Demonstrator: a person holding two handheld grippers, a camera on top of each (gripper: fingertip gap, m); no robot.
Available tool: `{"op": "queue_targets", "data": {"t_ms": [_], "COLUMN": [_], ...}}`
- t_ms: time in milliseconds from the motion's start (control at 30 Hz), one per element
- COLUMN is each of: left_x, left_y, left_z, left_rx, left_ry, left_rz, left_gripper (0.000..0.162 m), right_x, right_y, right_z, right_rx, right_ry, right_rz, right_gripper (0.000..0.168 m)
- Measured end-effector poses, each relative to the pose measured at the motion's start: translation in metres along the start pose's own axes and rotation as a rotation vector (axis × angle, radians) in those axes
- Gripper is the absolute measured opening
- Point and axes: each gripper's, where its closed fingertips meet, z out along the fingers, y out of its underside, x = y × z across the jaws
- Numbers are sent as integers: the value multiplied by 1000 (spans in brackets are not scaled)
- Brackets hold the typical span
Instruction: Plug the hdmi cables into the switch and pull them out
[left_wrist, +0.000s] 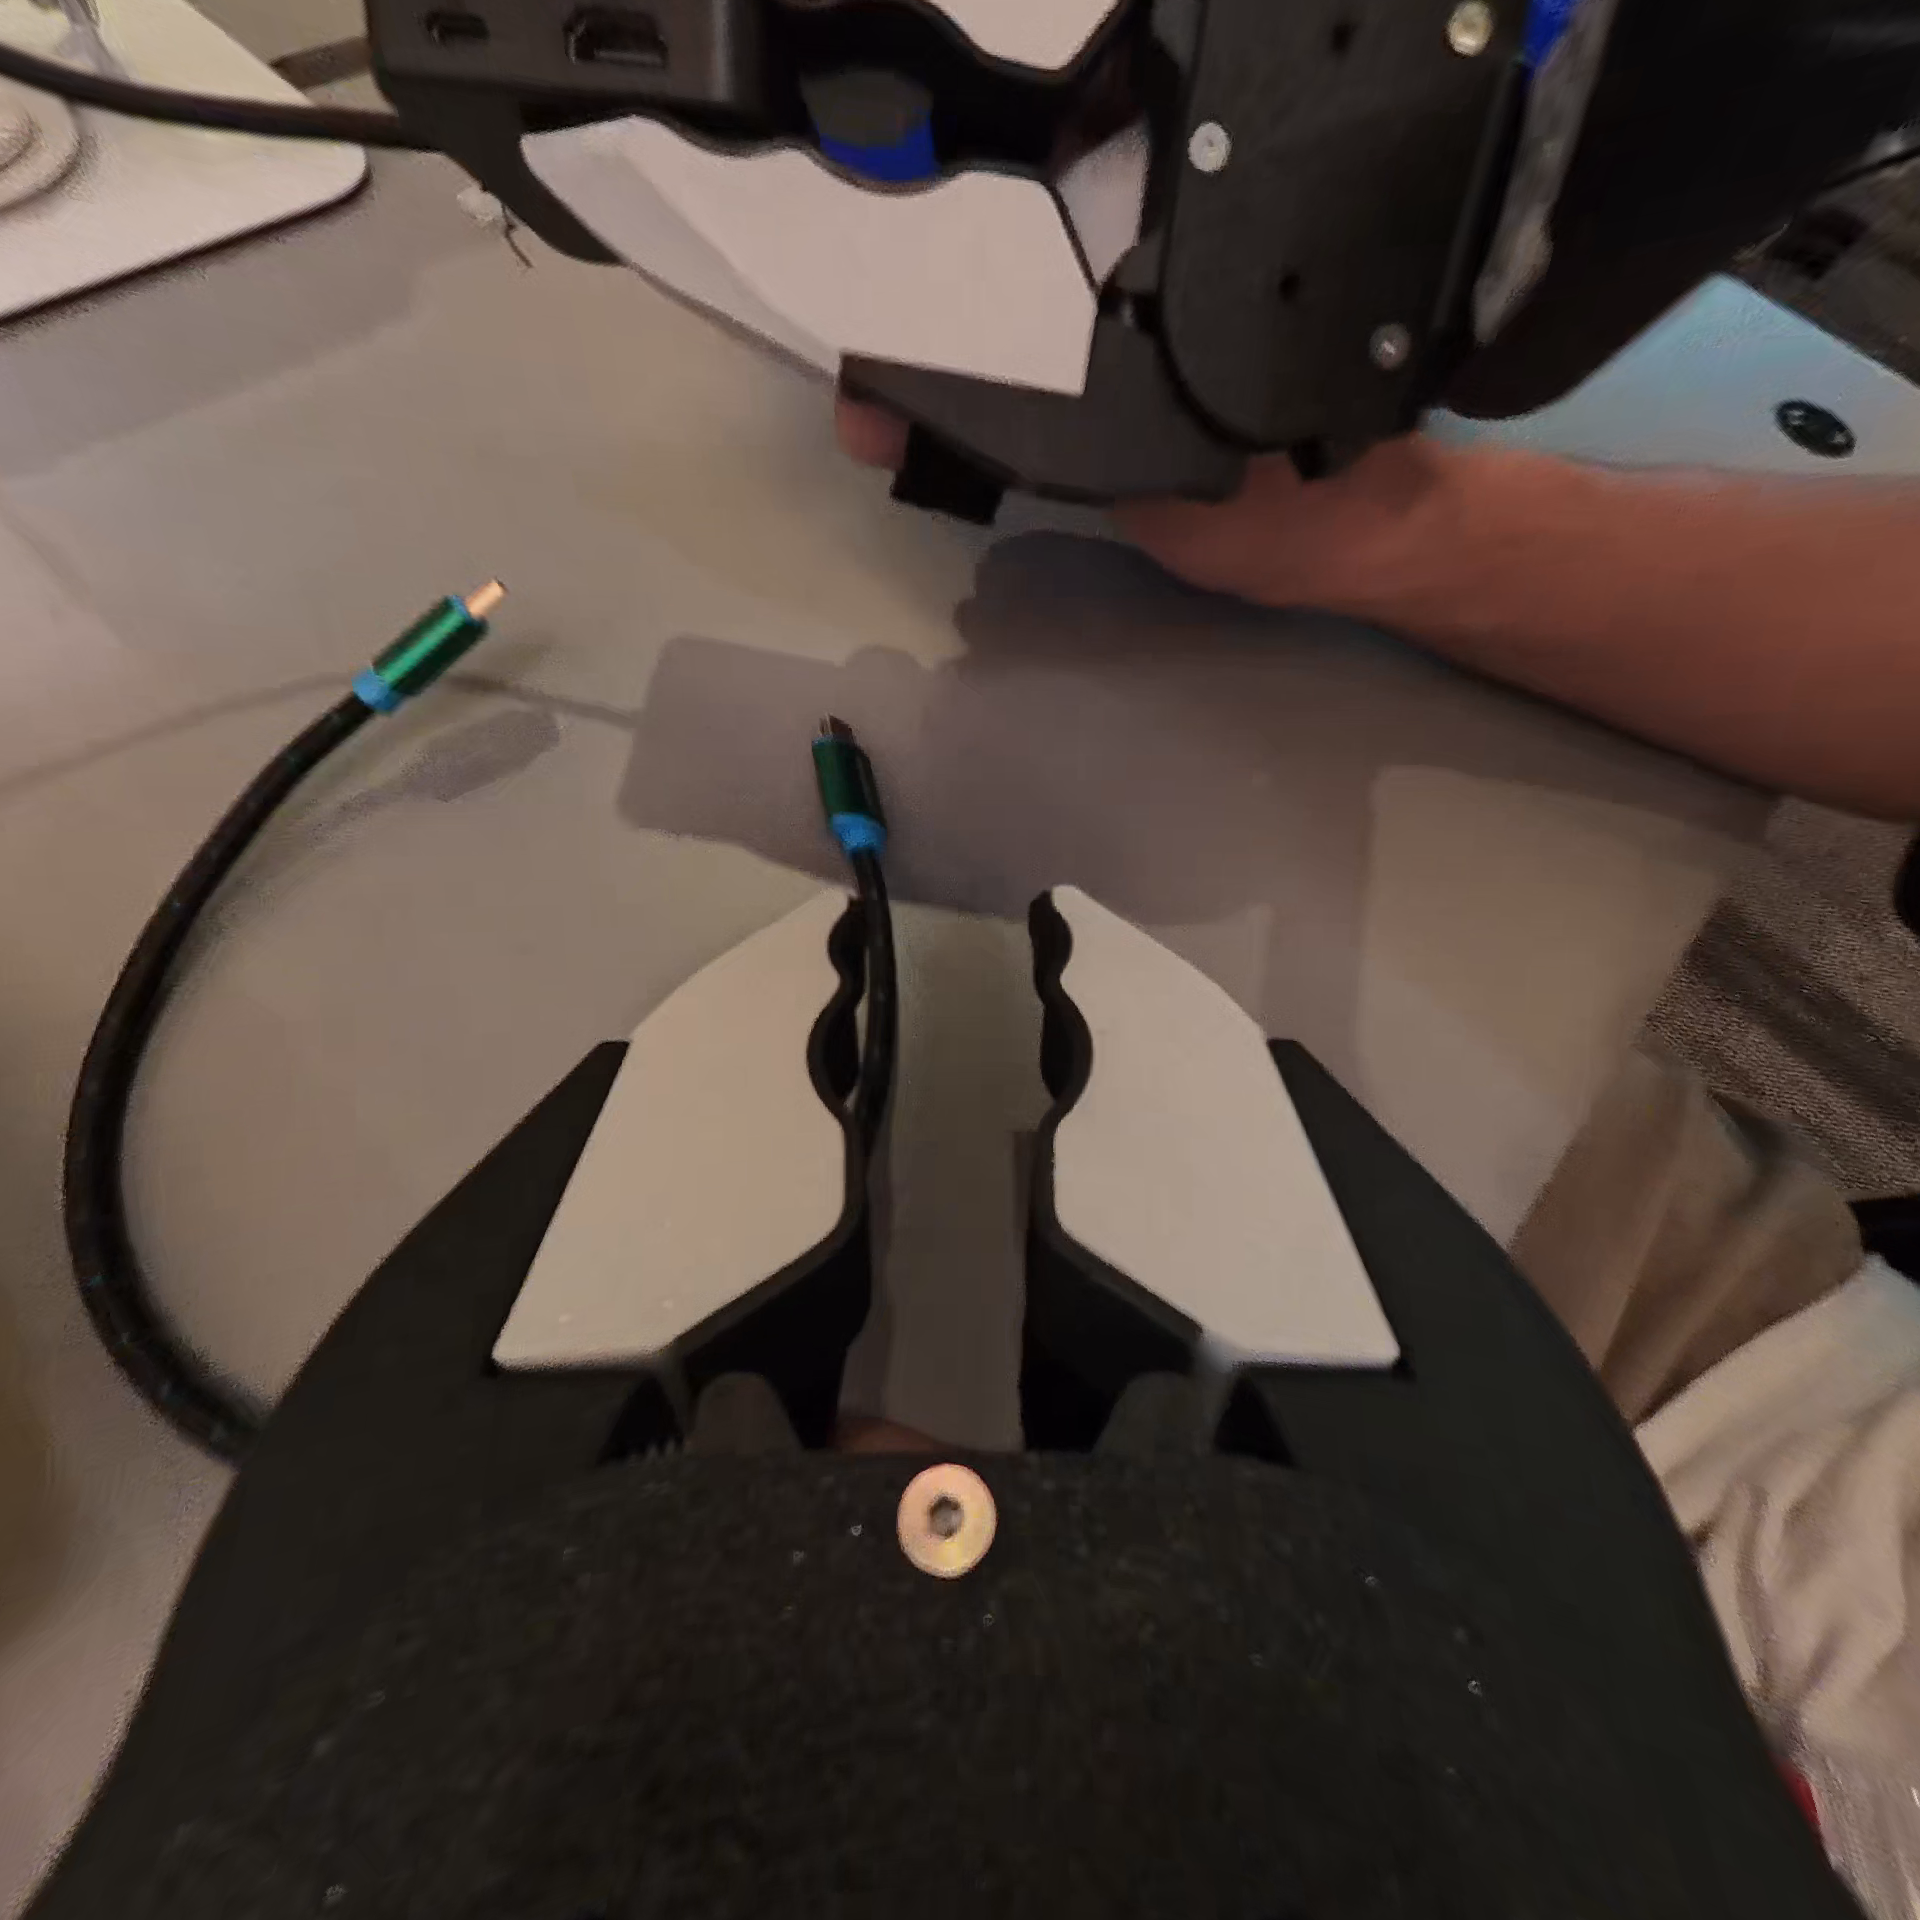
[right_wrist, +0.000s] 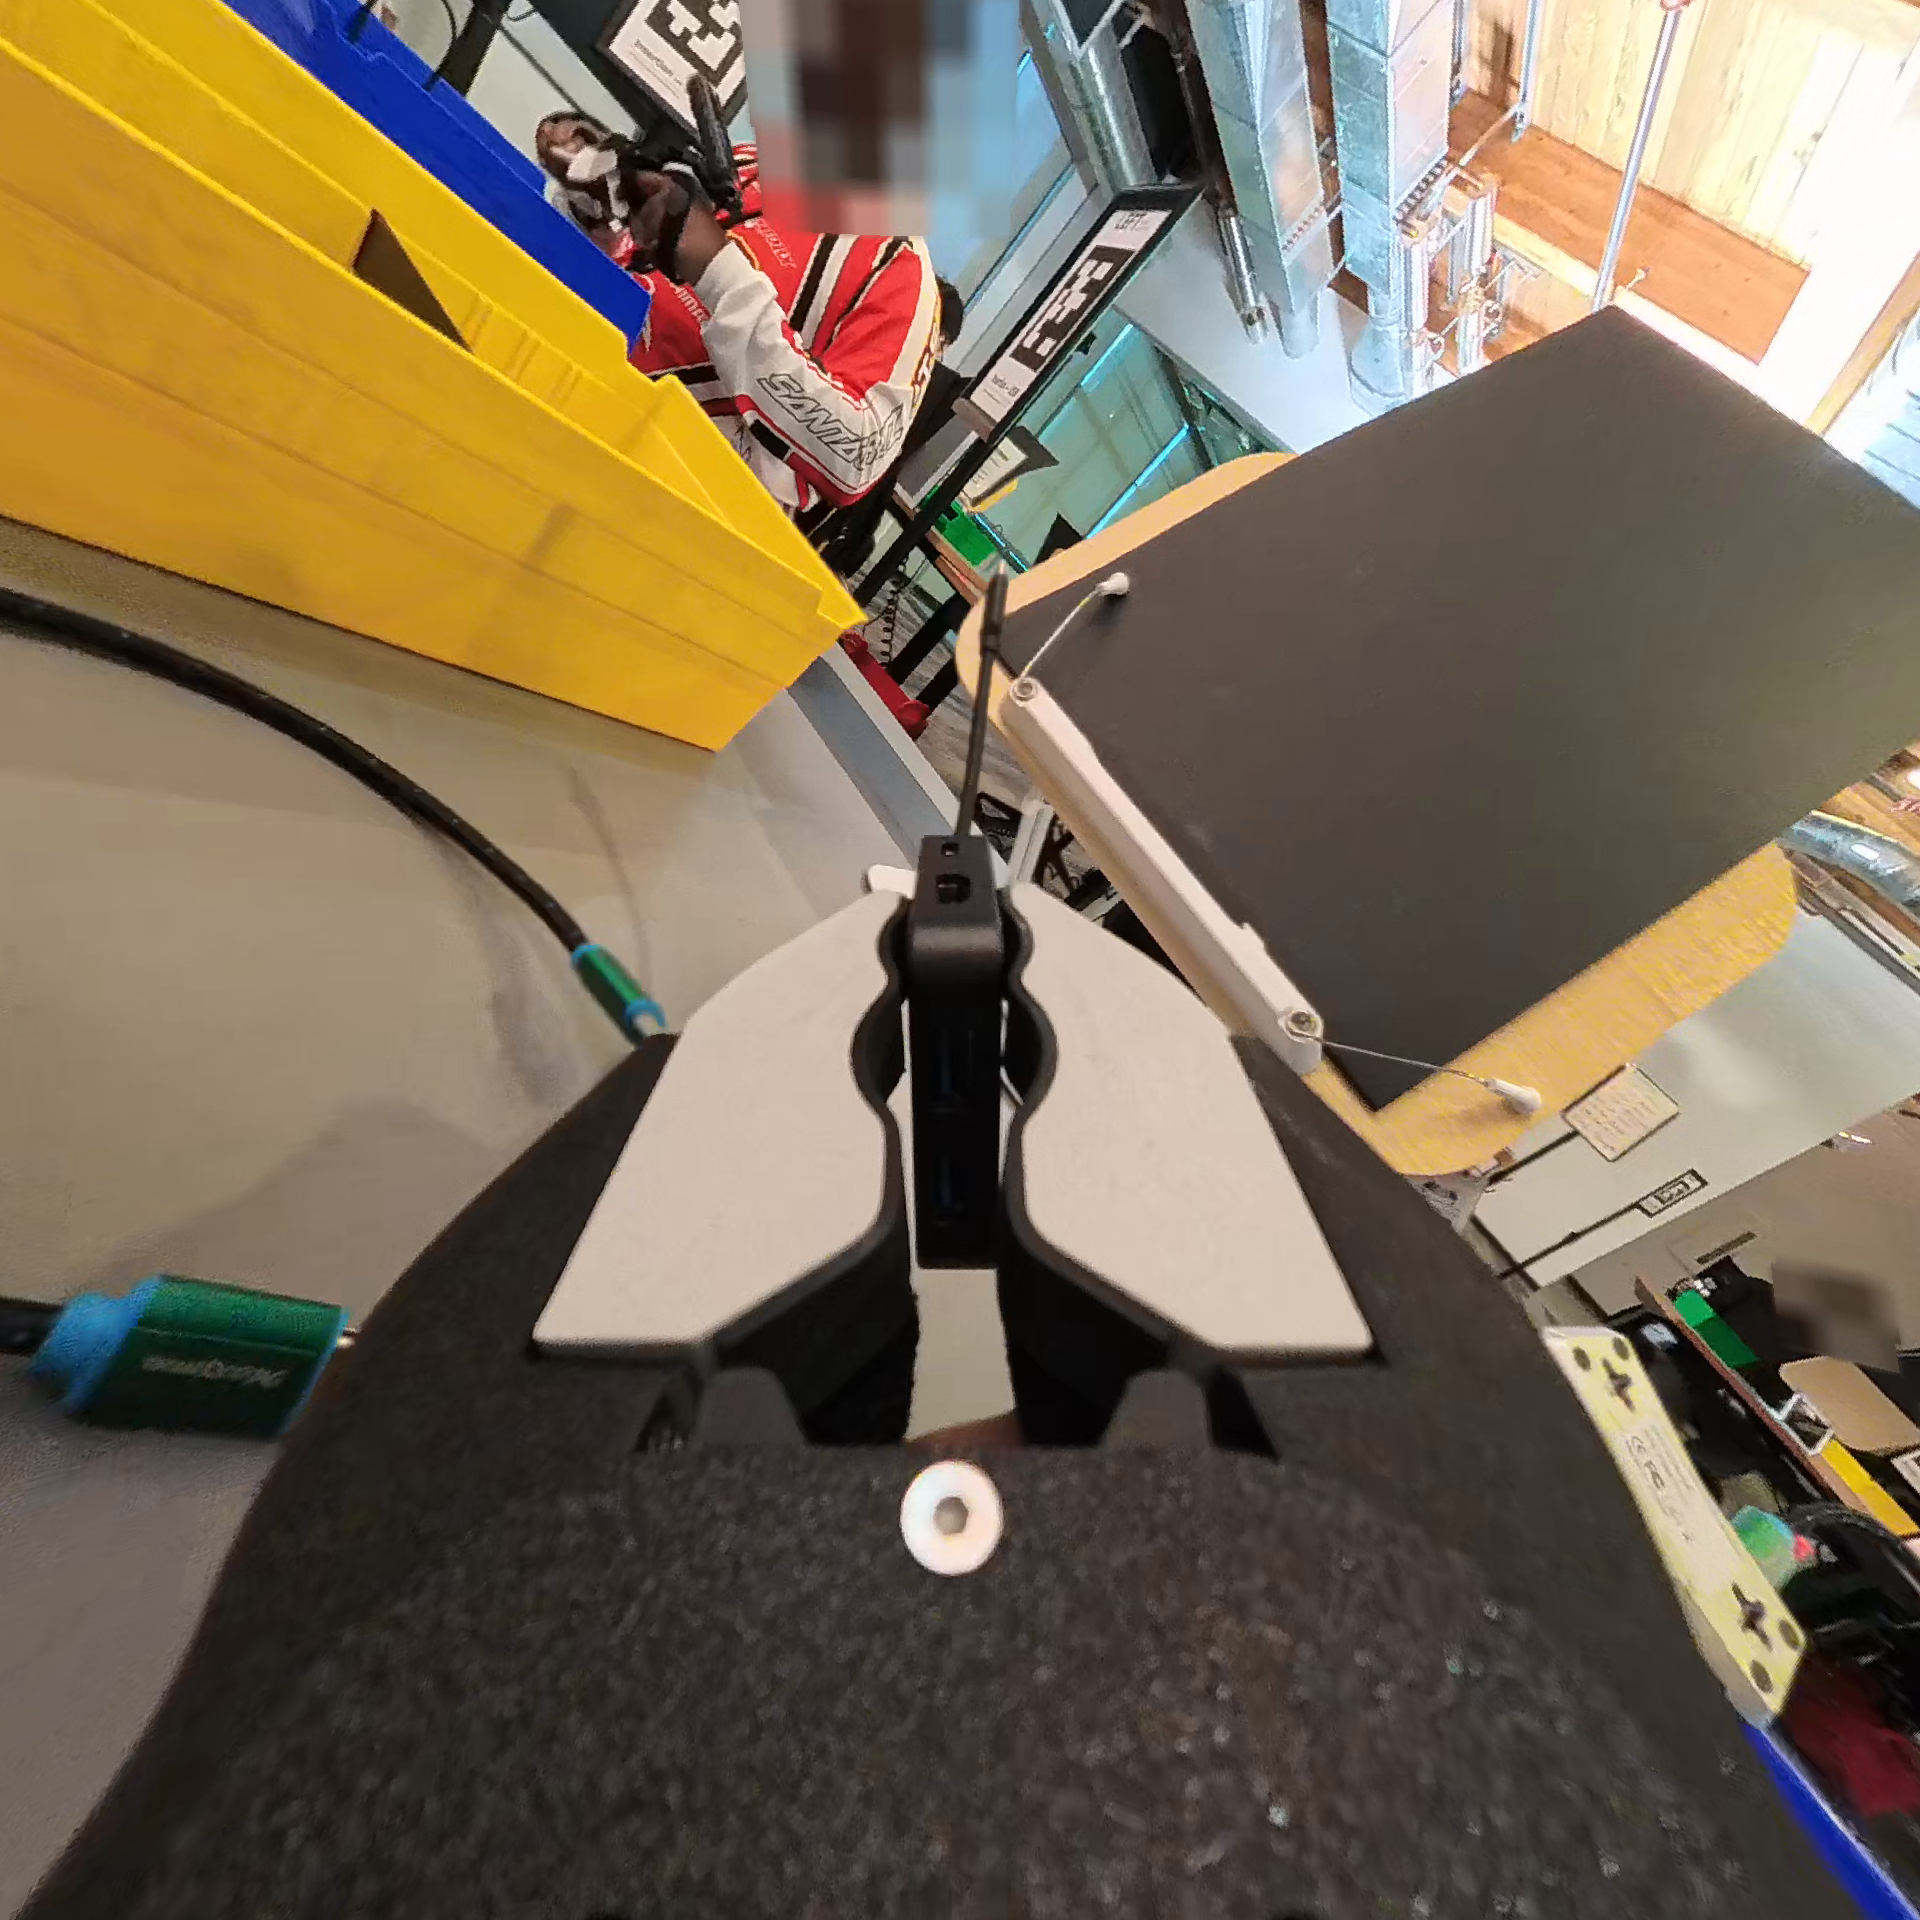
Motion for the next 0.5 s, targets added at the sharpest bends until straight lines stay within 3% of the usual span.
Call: {"op": "queue_targets", "data": {"t_ms": [33,200,267,500], "left_x": [1,-10,-15,-7], "left_y": [6,57,62,59], "left_z": [-8,-32,-32,-23], "left_rx": [12,-3,-23,-46], "left_ry": [-1,-160,-223,-100], "left_rz": [10,198,277,227], "left_gripper": [30,25,25,28], "right_x": [2,4,1,0], "right_y": [0,1,3,7], "right_z": [0,-1,0,2], "right_rx": [0,8,8,-1], "right_ry": [5,25,26,23], "right_rz": [8,34,23,37], "right_gripper": [13,13,13,13]}}
